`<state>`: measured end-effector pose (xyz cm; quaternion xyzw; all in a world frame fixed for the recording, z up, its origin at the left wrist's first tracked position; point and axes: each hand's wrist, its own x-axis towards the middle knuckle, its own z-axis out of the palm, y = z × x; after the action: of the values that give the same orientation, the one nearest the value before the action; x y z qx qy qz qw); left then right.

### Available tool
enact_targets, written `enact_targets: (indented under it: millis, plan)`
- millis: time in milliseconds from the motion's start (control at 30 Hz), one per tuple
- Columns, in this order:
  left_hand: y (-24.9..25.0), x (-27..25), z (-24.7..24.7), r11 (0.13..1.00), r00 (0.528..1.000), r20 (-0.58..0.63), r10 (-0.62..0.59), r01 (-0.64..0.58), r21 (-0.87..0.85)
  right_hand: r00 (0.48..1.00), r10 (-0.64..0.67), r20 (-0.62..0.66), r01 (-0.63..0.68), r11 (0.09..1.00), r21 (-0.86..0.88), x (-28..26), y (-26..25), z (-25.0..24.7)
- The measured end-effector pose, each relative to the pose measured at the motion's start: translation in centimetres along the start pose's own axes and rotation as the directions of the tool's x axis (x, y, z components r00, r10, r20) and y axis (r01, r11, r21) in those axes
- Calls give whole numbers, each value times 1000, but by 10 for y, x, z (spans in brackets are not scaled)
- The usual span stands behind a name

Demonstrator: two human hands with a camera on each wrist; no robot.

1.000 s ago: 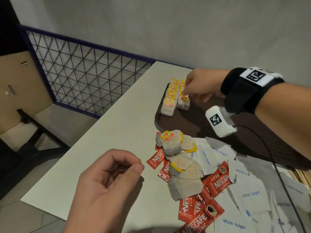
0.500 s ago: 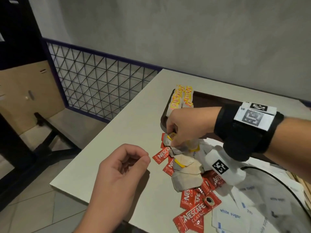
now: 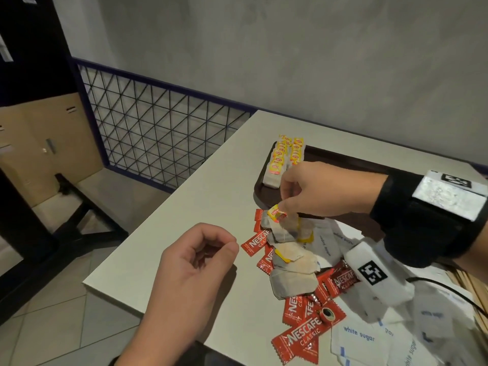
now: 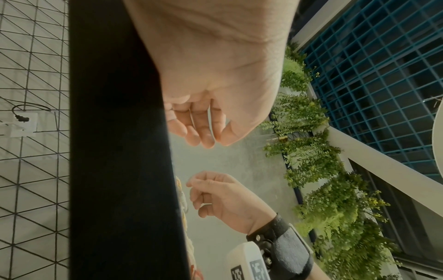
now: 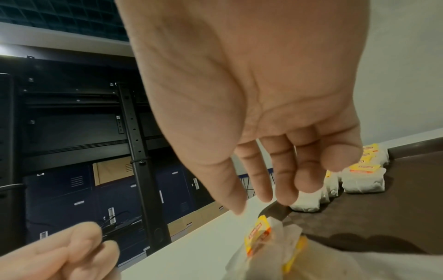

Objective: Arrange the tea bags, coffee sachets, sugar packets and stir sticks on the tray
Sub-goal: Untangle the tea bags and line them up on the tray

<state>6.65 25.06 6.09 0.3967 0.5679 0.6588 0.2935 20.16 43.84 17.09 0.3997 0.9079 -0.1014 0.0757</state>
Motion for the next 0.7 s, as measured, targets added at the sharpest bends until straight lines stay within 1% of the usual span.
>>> enact_targets:
  millis: [67,200,267,433,567,700]
  plan:
    - [0,0,0,1000,1000,1,4,-4,3,1000,-5,1,5,1000,5,-8,-4,7]
    - [1,-1,2,1000,1000,-2,13,-13,0,1000,-14,26,18,992,-123,-18,-17,24]
    - [1,-1,3,1000,1000,-3,15,-15,-1,999,-10,31,14,990,-141,-19,-19,24]
    - [-1,-1,1,1000,1000,8,20,-20,21,995,-5,99,11,998,-61,-18,-14,15]
    - [-2,-1,2,999,999,15,29,-30,44,994,-11,109,7,999,33,-24,-9,3]
    - [-2,-4,6,989,997,54,58,-64,131,991,-30,133,19,996,81,-32,-7,-1]
